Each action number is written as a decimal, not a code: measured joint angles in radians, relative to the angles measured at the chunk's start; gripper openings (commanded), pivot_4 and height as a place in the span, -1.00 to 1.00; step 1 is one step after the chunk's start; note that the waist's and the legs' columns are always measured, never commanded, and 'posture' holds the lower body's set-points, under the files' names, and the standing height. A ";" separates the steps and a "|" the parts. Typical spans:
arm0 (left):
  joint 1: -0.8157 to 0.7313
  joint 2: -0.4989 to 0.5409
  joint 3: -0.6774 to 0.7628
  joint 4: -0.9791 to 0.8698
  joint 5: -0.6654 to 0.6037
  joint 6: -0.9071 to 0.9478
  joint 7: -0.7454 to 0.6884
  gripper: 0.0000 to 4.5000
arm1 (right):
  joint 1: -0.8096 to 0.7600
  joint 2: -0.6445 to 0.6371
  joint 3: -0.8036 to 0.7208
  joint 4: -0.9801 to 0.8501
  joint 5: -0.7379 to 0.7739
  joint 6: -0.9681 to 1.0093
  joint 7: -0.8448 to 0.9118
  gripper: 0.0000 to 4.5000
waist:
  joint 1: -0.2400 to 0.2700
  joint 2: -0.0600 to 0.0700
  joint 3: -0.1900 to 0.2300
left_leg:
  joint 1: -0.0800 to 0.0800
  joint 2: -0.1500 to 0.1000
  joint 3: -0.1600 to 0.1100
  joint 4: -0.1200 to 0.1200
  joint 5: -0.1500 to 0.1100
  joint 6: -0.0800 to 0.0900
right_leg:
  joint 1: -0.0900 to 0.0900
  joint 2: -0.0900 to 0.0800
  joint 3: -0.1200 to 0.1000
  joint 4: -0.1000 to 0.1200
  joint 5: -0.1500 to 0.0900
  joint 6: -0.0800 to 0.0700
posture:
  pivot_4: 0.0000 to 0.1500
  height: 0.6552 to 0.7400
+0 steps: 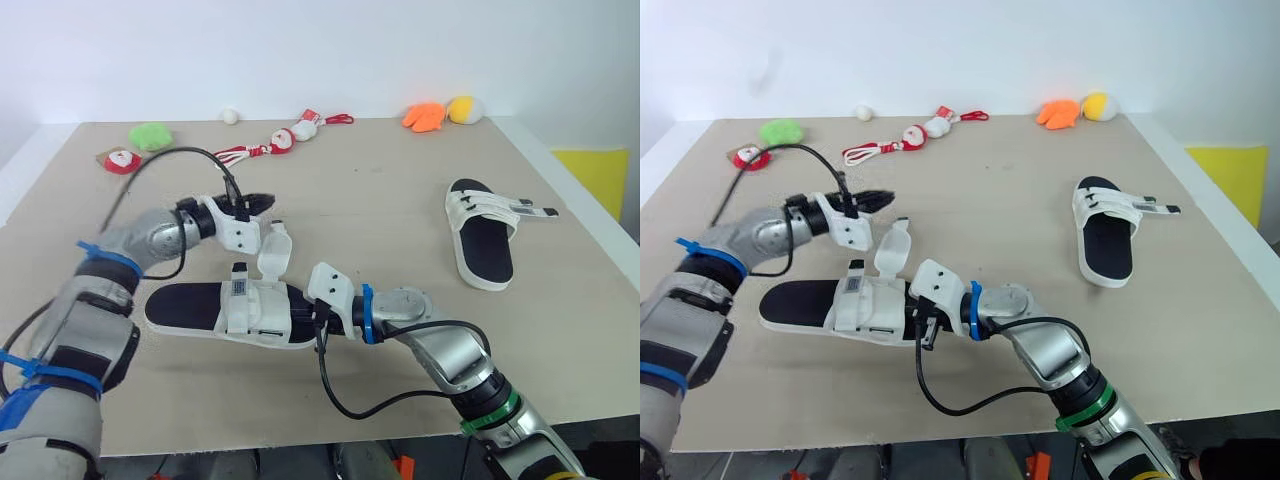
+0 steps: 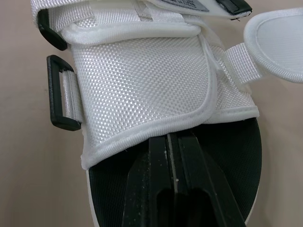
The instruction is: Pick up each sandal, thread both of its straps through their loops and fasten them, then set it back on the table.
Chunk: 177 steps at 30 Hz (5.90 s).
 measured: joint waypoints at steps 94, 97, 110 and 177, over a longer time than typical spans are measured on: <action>0.266 0.079 0.207 -0.699 0.307 -0.347 0.310 0.97 | -0.038 -0.031 0.010 0.058 -0.013 -0.063 0.068 -1.00 | 0.006 0.000 0.000 | 0.002 -0.005 0.002 0.001 0.004 -0.005 | 0.003 -0.006 0.001 0.000 0.002 0.004 | 1.00 1.00; 0.304 0.085 0.210 -0.719 0.268 -0.353 0.285 0.97 | -0.038 -0.032 0.010 0.059 -0.016 -0.066 0.072 -1.00 | 0.005 0.000 0.000 | 0.003 -0.005 0.002 0.002 0.004 -0.005 | 0.004 -0.007 0.001 0.000 0.002 0.004 | 1.00 1.00; 0.517 0.188 0.180 -0.827 -0.018 -0.364 0.045 0.97 | -0.034 -0.032 0.013 0.056 -0.026 -0.069 0.079 -1.00 | 0.005 0.000 -0.001 | 0.003 -0.005 0.003 0.002 0.004 -0.005 | 0.004 -0.007 0.001 0.000 0.002 0.004 | 1.00 1.00; 1.175 0.268 0.368 -1.467 -1.669 1.846 -1.084 0.97 | -0.030 -0.021 0.019 0.053 -0.041 -0.077 0.089 -1.00 | 0.000 -0.002 -0.002 | 0.003 -0.003 0.004 -0.001 0.000 -0.005 | 0.000 -0.008 -0.003 -0.001 -0.008 -0.013 | 1.00 1.00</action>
